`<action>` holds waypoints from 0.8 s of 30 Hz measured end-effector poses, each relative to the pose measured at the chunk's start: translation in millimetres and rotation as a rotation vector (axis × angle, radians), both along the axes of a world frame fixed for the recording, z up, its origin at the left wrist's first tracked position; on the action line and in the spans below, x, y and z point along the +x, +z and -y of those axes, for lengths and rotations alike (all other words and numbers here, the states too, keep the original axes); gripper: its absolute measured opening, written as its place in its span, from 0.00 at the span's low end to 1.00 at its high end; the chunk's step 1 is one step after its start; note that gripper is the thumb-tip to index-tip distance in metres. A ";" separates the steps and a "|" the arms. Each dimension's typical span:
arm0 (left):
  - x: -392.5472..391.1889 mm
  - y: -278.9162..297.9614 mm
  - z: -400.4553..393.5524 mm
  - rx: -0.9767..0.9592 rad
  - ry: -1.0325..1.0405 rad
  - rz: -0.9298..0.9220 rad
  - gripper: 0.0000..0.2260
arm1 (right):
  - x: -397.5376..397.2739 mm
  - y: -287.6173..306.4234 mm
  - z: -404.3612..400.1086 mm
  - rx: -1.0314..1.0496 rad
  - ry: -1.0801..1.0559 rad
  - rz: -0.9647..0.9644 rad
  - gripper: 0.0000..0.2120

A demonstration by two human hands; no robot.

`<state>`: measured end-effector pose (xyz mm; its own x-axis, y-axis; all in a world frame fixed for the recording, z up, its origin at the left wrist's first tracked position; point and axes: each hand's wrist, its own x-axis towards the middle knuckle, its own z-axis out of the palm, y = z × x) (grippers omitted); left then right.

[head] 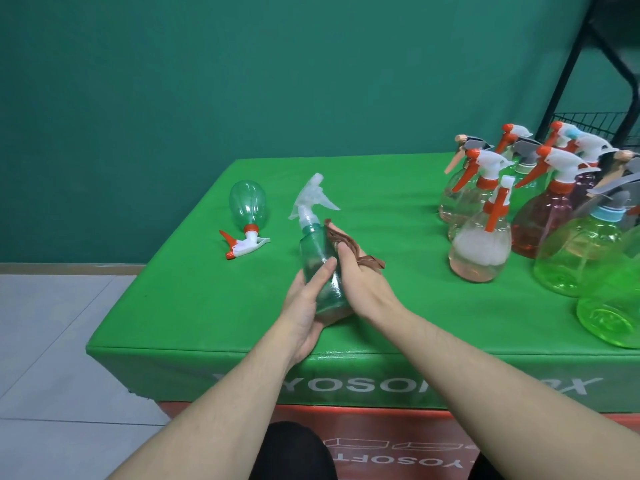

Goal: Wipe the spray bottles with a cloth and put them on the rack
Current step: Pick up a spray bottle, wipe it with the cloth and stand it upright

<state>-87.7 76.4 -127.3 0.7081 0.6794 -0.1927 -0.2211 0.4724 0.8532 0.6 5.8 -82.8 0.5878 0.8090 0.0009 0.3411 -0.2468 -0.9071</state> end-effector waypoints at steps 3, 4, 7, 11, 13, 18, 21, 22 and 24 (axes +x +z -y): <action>-0.9 3.1 1.7 0.002 0.013 0.034 0.25 | -4.8 -2.3 6.6 -0.085 -0.057 -0.165 0.29; -0.5 4.4 2.2 0.003 0.019 0.042 0.26 | -6.4 -3.1 8.1 -0.076 -0.087 -0.210 0.30; 2.8 7.1 5.4 -0.026 0.054 0.057 0.30 | -10.4 -6.5 7.9 -0.013 -0.182 -0.344 0.31; 12.0 10.1 13.7 -0.054 0.067 0.042 0.38 | -11.1 -10.7 9.9 0.245 -0.291 -0.646 0.30; 19.8 14.8 20.6 -0.071 0.051 0.037 0.41 | -9.4 -5.4 16.8 0.350 -0.291 -0.814 0.24; 36.0 23.4 39.2 0.080 0.074 0.038 0.38 | 2.8 -0.1 32.0 0.463 -0.224 -0.990 0.24; 38.9 22.7 45.3 0.267 0.060 -0.035 0.36 | 9.0 1.4 46.7 0.423 -0.228 -1.032 0.25; 39.1 23.2 47.1 0.321 0.056 -0.068 0.36 | 9.9 2.1 52.9 0.402 -0.231 -1.020 0.25; 40.8 23.5 50.1 0.409 0.035 -0.129 0.35 | 12.9 3.5 64.8 0.378 -0.254 -0.987 0.24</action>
<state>-46.8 26.3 -103.7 0.6707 0.7416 0.0124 -0.1103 0.0832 0.9904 13.5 -59.0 -79.3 0.6160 0.7105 -0.3402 -0.6013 0.1452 -0.7857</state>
